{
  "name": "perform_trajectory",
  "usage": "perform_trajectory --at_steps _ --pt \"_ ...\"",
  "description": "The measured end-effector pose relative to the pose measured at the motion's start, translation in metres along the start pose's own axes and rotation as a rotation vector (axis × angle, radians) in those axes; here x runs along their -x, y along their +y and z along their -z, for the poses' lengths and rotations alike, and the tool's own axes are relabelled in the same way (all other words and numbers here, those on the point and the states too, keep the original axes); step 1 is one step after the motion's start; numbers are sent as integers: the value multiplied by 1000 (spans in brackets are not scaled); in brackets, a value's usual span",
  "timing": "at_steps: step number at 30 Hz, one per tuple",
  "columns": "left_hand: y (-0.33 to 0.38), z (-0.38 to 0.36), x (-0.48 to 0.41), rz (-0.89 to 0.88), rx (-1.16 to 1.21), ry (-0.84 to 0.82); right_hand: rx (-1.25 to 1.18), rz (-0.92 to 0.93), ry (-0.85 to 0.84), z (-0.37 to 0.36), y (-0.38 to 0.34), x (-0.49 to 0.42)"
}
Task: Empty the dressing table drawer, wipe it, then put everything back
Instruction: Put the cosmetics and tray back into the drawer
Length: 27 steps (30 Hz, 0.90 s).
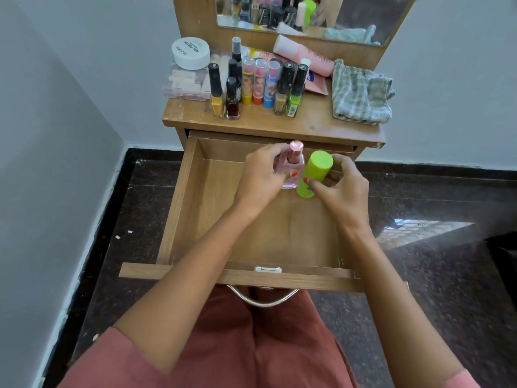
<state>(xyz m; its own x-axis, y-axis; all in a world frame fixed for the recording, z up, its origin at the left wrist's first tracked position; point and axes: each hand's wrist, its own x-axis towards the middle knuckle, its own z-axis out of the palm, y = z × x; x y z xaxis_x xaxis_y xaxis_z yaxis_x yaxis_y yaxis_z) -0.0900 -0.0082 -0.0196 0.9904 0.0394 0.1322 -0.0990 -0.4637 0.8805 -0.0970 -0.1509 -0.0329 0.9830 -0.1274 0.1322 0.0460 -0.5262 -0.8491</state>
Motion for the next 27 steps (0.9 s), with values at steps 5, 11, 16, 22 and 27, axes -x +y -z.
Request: perform_trajectory --at_steps 5,11,16,22,27 --pt "-18 -16 -1 120 21 -82 193 -35 -23 2 22 -5" --pt "-25 -35 -10 141 -18 -155 311 -7 -98 3 26 -16" --pt "-26 -47 -21 121 -86 -146 429 26 -83 1 28 -23" --pt "-23 -55 -32 106 -100 -104 530 -55 -9 5 29 -30" --pt "-21 -66 -38 88 -138 -62 608 -26 30 5 33 -37"
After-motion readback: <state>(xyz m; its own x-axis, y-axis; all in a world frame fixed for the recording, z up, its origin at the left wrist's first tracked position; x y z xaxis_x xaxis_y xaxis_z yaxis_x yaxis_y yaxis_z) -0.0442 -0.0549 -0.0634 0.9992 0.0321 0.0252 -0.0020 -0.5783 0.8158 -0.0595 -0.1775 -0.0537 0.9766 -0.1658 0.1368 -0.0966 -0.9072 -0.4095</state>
